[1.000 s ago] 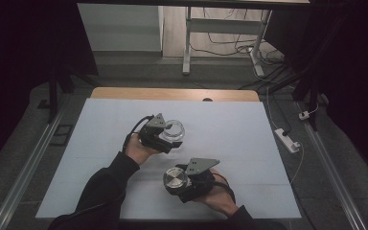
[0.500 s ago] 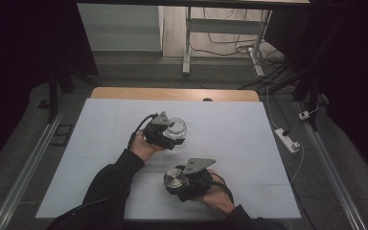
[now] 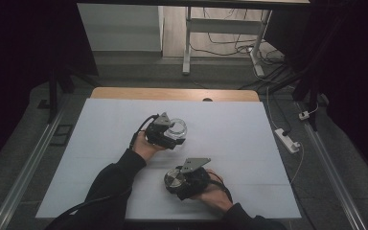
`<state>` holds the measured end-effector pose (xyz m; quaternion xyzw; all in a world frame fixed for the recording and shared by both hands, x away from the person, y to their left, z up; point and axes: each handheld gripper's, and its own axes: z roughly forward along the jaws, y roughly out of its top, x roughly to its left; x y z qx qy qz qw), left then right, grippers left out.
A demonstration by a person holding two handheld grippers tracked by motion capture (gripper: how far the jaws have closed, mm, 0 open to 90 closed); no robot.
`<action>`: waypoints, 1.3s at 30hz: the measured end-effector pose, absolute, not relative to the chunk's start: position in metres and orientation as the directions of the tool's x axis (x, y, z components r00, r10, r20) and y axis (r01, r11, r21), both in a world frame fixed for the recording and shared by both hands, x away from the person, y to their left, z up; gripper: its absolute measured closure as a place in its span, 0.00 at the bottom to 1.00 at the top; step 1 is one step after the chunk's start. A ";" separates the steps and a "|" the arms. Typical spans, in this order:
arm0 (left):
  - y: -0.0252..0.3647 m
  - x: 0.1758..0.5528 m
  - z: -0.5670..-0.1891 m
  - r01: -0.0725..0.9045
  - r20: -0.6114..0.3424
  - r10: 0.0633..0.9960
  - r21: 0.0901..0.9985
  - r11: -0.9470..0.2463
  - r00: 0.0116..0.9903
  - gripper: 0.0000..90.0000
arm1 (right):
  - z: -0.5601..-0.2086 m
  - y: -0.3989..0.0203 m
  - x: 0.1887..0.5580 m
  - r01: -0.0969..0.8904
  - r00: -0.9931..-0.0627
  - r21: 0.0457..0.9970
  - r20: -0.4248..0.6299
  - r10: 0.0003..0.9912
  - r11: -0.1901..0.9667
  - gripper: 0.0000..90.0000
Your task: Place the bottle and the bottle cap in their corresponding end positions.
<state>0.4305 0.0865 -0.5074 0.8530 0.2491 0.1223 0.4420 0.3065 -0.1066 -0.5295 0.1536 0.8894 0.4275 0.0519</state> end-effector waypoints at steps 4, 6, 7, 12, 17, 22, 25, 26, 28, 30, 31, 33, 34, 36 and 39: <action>0.085 0.431 -0.513 0.319 -0.017 0.527 0.812 -0.488 0.849 0.17 | -0.532 -0.106 0.309 0.238 -0.946 0.767 0.043 0.322 0.595 0.20; 0.083 0.432 -0.515 0.315 -0.009 0.525 0.809 -0.497 0.851 0.17 | -0.533 -0.105 0.310 0.237 -0.946 0.762 0.040 0.321 0.603 0.20; 0.083 0.432 -0.516 0.315 -0.008 0.525 0.807 -0.499 0.851 0.17 | -0.533 -0.105 0.310 0.240 -0.946 0.759 0.042 0.323 0.606 0.20; 0.084 0.432 -0.518 0.310 -0.010 0.520 0.813 -0.492 0.854 0.17 | -0.536 -0.102 0.312 0.240 -0.947 0.748 0.040 0.318 0.619 0.20; 0.087 0.433 -0.520 0.310 -0.017 0.515 0.815 -0.490 0.857 0.17 | -0.539 -0.100 0.313 0.230 -0.948 0.739 0.022 0.319 0.634 0.20; 0.088 0.433 -0.520 0.311 -0.018 0.514 0.815 -0.489 0.858 0.17 | -0.540 -0.100 0.314 0.244 -0.943 0.723 0.022 0.332 0.646 0.20; 0.087 0.432 -0.520 0.314 -0.017 0.517 0.812 -0.492 0.856 0.17 | -0.540 -0.099 0.313 0.238 -0.944 0.717 0.011 0.331 0.655 0.19; 0.087 0.432 -0.520 0.317 -0.021 0.518 0.811 -0.492 0.855 0.17 | -0.540 -0.099 0.313 0.230 -0.945 0.716 0.003 0.327 0.659 0.19; 0.087 0.432 -0.519 0.319 -0.019 0.519 0.809 -0.494 0.854 0.17 | -0.540 -0.098 0.311 0.226 -0.944 0.711 -0.010 0.331 0.666 0.19; 0.087 0.433 -0.519 0.322 -0.023 0.518 0.808 -0.494 0.855 0.17 | -0.540 -0.098 0.311 0.210 -0.946 0.709 -0.027 0.323 0.673 0.18; 0.087 0.433 -0.519 0.324 -0.024 0.520 0.807 -0.494 0.854 0.17 | -0.540 -0.098 0.311 0.216 -0.946 0.710 -0.018 0.324 0.670 0.17; 0.086 0.432 -0.518 0.327 -0.024 0.523 0.803 -0.498 0.852 0.16 | -0.540 -0.098 0.311 0.231 -0.944 0.711 -0.002 0.330 0.664 0.14; 0.086 0.432 -0.518 0.330 -0.025 0.524 0.802 -0.498 0.851 0.15 | -0.540 -0.098 0.312 0.233 -0.944 0.710 0.002 0.330 0.664 0.13; 0.085 0.432 -0.518 0.334 -0.027 0.524 0.798 -0.502 0.851 0.14 | -0.539 -0.098 0.312 0.240 -0.942 0.710 0.005 0.336 0.662 0.12; 0.085 0.431 -0.517 0.336 -0.023 0.522 0.790 -0.513 0.852 0.12 | -0.537 -0.099 0.312 0.252 -0.937 0.718 0.014 0.349 0.649 0.10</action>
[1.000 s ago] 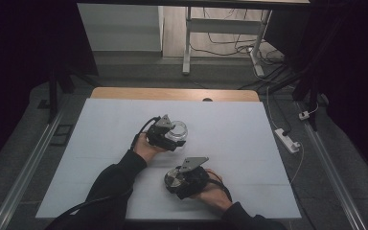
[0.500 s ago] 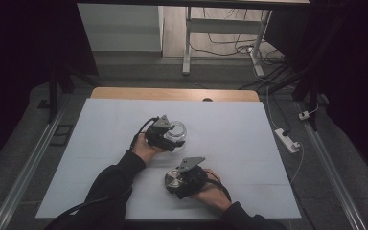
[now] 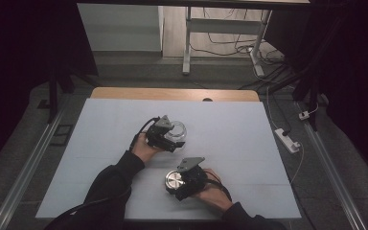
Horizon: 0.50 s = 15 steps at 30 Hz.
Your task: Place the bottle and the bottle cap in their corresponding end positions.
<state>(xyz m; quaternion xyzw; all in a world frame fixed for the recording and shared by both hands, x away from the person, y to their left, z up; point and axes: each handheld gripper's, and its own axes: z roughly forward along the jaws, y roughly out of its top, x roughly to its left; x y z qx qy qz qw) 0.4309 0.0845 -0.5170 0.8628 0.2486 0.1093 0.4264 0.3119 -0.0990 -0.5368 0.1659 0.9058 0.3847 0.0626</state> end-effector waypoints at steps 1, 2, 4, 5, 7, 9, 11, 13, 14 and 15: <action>0.085 0.430 -0.517 0.336 -0.020 0.523 0.787 -0.517 0.852 0.11 | -0.536 -0.099 0.312 0.257 -0.936 0.722 0.019 0.353 0.643 0.10; 0.085 0.430 -0.516 0.336 -0.018 0.524 0.786 -0.519 0.851 0.11 | -0.535 -0.100 0.312 0.258 -0.936 0.727 0.024 0.352 0.636 0.10; 0.085 0.429 -0.515 0.337 -0.013 0.527 0.782 -0.525 0.850 0.10 | -0.533 -0.101 0.312 0.262 -0.933 0.731 0.026 0.358 0.630 0.09; 0.085 0.428 -0.514 0.333 0.001 0.531 0.778 -0.533 0.847 0.10 | -0.532 -0.101 0.312 0.266 -0.933 0.733 0.032 0.360 0.626 0.08; 0.086 0.427 -0.511 0.330 0.000 0.527 0.780 -0.532 0.850 0.09 | -0.530 -0.101 0.311 0.274 -0.930 0.738 0.040 0.365 0.617 0.08; 0.088 0.426 -0.509 0.332 -0.010 0.524 0.785 -0.524 0.851 0.07 | -0.528 -0.102 0.310 0.275 -0.930 0.741 0.043 0.366 0.612 0.07; 0.088 0.425 -0.507 0.338 -0.020 0.523 0.785 -0.519 0.852 0.06 | -0.526 -0.102 0.309 0.275 -0.929 0.747 0.043 0.369 0.606 0.07; 0.089 0.424 -0.506 0.344 -0.028 0.521 0.781 -0.521 0.853 0.04 | -0.524 -0.104 0.309 0.278 -0.927 0.752 0.045 0.373 0.598 0.07; 0.089 0.424 -0.505 0.345 -0.026 0.523 0.779 -0.523 0.852 0.04 | -0.523 -0.104 0.309 0.278 -0.927 0.754 0.047 0.373 0.595 0.07; 0.090 0.423 -0.505 0.346 -0.027 0.521 0.777 -0.526 0.853 0.04 | -0.522 -0.105 0.309 0.280 -0.926 0.755 0.049 0.375 0.592 0.07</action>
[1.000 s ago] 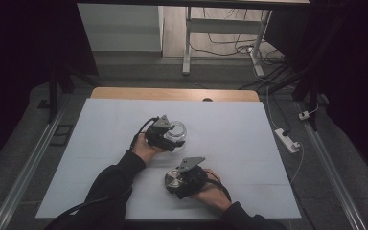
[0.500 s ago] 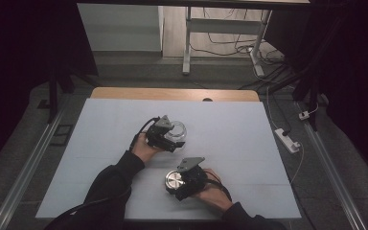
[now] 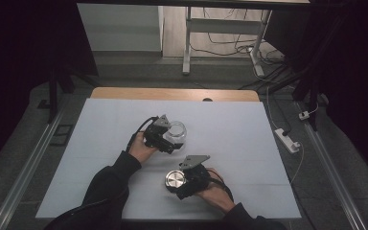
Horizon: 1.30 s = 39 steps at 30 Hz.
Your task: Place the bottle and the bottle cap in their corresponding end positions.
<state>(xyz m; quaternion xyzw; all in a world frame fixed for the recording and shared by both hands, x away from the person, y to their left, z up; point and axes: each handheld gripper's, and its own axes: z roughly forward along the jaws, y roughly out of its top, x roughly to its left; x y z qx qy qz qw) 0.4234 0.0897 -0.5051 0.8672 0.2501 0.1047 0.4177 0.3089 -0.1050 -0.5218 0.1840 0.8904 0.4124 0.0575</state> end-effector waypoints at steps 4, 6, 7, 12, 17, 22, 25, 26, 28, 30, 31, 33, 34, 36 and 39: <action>0.092 0.421 -0.504 0.362 -0.044 0.527 0.776 -0.517 0.848 0.03 | -0.519 -0.108 0.308 0.282 -0.924 0.762 0.050 0.380 0.584 0.06; 0.093 0.420 -0.503 0.366 -0.049 0.530 0.776 -0.514 0.847 0.02 | -0.517 -0.109 0.308 0.277 -0.924 0.762 0.043 0.380 0.586 0.06; 0.094 0.419 -0.503 0.368 -0.051 0.531 0.776 -0.512 0.846 0.01 | -0.516 -0.109 0.307 0.271 -0.925 0.762 0.037 0.379 0.588 0.06; 0.099 0.412 -0.501 0.377 -0.062 0.535 0.778 -0.502 0.843 0.00 | -0.512 -0.112 0.306 0.264 -0.926 0.768 0.032 0.377 0.583 0.06; 0.104 0.405 -0.498 0.378 -0.068 0.533 0.780 -0.498 0.844 0.00 | -0.509 -0.116 0.307 0.263 -0.925 0.774 0.034 0.377 0.575 0.06; 0.108 0.396 -0.498 0.383 -0.082 0.526 0.781 -0.494 0.847 0.00 | -0.508 -0.119 0.308 0.269 -0.924 0.777 0.043 0.379 0.569 0.06; 0.109 0.390 -0.499 0.383 -0.086 0.521 0.779 -0.497 0.849 0.00 | -0.506 -0.121 0.308 0.275 -0.924 0.777 0.051 0.379 0.566 0.06; 0.109 0.387 -0.499 0.381 -0.085 0.517 0.777 -0.501 0.852 0.00 | -0.505 -0.122 0.308 0.274 -0.924 0.779 0.050 0.379 0.564 0.06; 0.109 0.383 -0.499 0.378 -0.083 0.513 0.776 -0.504 0.855 0.00 | -0.503 -0.123 0.307 0.275 -0.923 0.781 0.052 0.381 0.560 0.06; 0.109 0.379 -0.499 0.379 -0.092 0.505 0.777 -0.503 0.858 0.00 | -0.502 -0.125 0.307 0.278 -0.923 0.783 0.056 0.381 0.557 0.06; 0.109 0.377 -0.499 0.379 -0.100 0.497 0.777 -0.502 0.862 0.00 | -0.501 -0.125 0.307 0.282 -0.922 0.782 0.060 0.383 0.556 0.05; 0.109 0.373 -0.498 0.377 -0.116 0.477 0.779 -0.501 0.871 0.00 | -0.500 -0.127 0.308 0.290 -0.920 0.781 0.068 0.387 0.553 0.03; 0.109 0.371 -0.497 0.378 -0.123 0.470 0.779 -0.500 0.874 0.00 | -0.499 -0.128 0.308 0.292 -0.918 0.783 0.069 0.391 0.549 0.03; 0.109 0.367 -0.496 0.374 -0.129 0.458 0.783 -0.497 0.879 0.00 | -0.497 -0.129 0.308 0.303 -0.914 0.784 0.078 0.398 0.541 0.02; 0.110 0.360 -0.494 0.371 -0.133 0.449 0.785 -0.496 0.883 0.00 | -0.495 -0.132 0.309 0.304 -0.909 0.787 0.072 0.410 0.536 0.01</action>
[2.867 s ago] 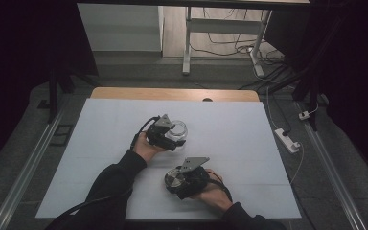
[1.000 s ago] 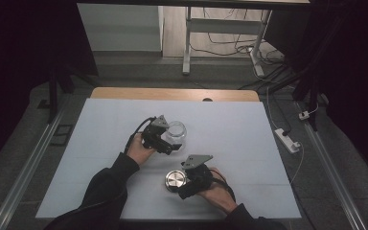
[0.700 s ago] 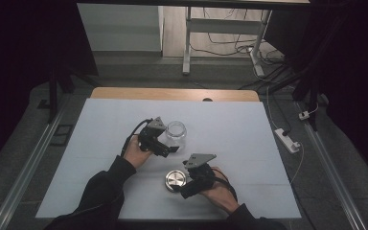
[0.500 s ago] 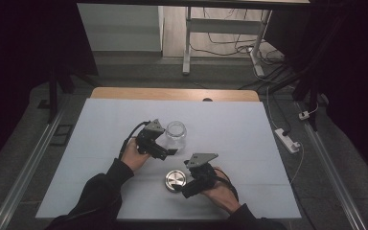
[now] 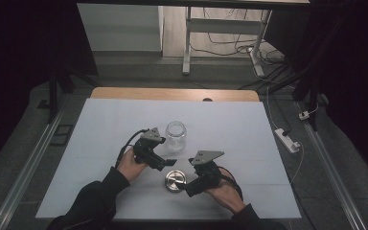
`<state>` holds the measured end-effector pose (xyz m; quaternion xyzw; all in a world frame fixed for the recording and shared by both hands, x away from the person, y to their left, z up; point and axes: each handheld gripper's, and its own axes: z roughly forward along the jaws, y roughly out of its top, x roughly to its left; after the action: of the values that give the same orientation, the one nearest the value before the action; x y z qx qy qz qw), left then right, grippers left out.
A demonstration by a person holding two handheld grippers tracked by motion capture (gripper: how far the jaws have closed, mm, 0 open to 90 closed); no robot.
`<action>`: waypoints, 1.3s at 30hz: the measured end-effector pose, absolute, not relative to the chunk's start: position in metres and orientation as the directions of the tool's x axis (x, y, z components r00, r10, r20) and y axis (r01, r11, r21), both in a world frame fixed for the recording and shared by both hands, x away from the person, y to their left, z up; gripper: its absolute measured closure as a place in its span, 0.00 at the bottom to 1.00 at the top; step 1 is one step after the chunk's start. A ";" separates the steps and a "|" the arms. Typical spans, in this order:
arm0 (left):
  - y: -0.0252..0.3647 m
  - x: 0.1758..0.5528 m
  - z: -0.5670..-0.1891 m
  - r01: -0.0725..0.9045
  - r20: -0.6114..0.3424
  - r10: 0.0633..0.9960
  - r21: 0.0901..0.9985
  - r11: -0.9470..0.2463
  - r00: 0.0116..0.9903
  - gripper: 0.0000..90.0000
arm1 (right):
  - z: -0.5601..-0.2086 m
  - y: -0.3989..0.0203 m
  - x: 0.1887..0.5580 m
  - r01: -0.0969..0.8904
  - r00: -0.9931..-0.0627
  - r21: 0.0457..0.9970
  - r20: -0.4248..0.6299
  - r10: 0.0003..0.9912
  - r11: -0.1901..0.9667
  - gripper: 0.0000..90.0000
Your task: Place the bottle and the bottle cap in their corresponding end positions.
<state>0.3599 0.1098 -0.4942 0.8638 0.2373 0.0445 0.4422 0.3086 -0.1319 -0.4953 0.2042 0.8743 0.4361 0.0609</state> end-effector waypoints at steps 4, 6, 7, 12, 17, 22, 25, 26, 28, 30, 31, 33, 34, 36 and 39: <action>0.113 0.351 -0.493 0.360 -0.128 0.438 0.787 -0.501 0.890 0.00 | -0.493 -0.136 0.309 0.309 -0.904 0.790 0.071 0.422 0.530 0.01; 0.115 0.346 -0.492 0.360 -0.131 0.437 0.791 -0.495 0.890 0.00 | -0.493 -0.137 0.309 0.306 -0.902 0.789 0.062 0.427 0.532 0.01; 0.116 0.344 -0.492 0.360 -0.134 0.435 0.791 -0.494 0.891 0.00 | -0.492 -0.138 0.308 0.305 -0.901 0.789 0.058 0.430 0.533 0.01; 0.124 0.334 -0.492 0.363 -0.143 0.429 0.794 -0.489 0.892 0.00 | -0.491 -0.142 0.308 0.300 -0.899 0.792 0.048 0.435 0.532 0.00; 0.133 0.325 -0.492 0.374 -0.155 0.440 0.798 -0.473 0.885 0.00 | -0.489 -0.148 0.307 0.308 -0.892 0.796 0.051 0.450 0.522 0.00; 0.146 0.313 -0.491 0.386 -0.164 0.454 0.802 -0.456 0.876 0.00 | -0.487 -0.156 0.304 0.313 -0.886 0.798 0.049 0.462 0.515 0.00; 0.153 0.307 -0.491 0.398 -0.168 0.470 0.800 -0.449 0.867 0.00 | -0.487 -0.162 0.302 0.315 -0.881 0.798 0.046 0.470 0.513 0.00; 0.156 0.305 -0.491 0.403 -0.172 0.473 0.800 -0.445 0.864 0.00 | -0.487 -0.164 0.301 0.317 -0.879 0.798 0.046 0.474 0.512 0.00; 0.161 0.301 -0.491 0.411 -0.174 0.485 0.798 -0.441 0.857 0.00 | -0.487 -0.167 0.300 0.319 -0.876 0.800 0.044 0.480 0.508 0.00; 0.166 0.297 -0.492 0.418 -0.176 0.495 0.798 -0.434 0.851 0.00 | -0.487 -0.171 0.299 0.322 -0.873 0.800 0.043 0.486 0.507 0.00; 0.169 0.295 -0.492 0.423 -0.180 0.500 0.798 -0.430 0.847 0.00 | -0.487 -0.172 0.298 0.322 -0.872 0.800 0.042 0.488 0.506 0.00; 0.174 0.291 -0.492 0.430 -0.181 0.512 0.797 -0.423 0.840 0.00 | -0.486 -0.175 0.297 0.324 -0.869 0.799 0.041 0.492 0.506 0.00; 0.177 0.289 -0.493 0.434 -0.183 0.516 0.796 -0.422 0.837 0.00 | -0.486 -0.176 0.296 0.323 -0.869 0.800 0.039 0.494 0.506 0.00; 0.183 0.285 -0.494 0.445 -0.189 0.528 0.795 -0.412 0.828 0.00 | -0.486 -0.179 0.296 0.322 -0.868 0.800 0.035 0.496 0.506 0.00; 0.192 0.280 -0.495 0.456 -0.195 0.543 0.795 -0.399 0.816 0.00 | -0.486 -0.183 0.294 0.323 -0.865 0.798 0.031 0.501 0.509 0.00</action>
<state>0.2805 0.1917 -0.4950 0.8351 0.2992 0.0475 0.4591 0.2938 -0.1832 -0.4862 0.2388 0.8626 0.4341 0.1022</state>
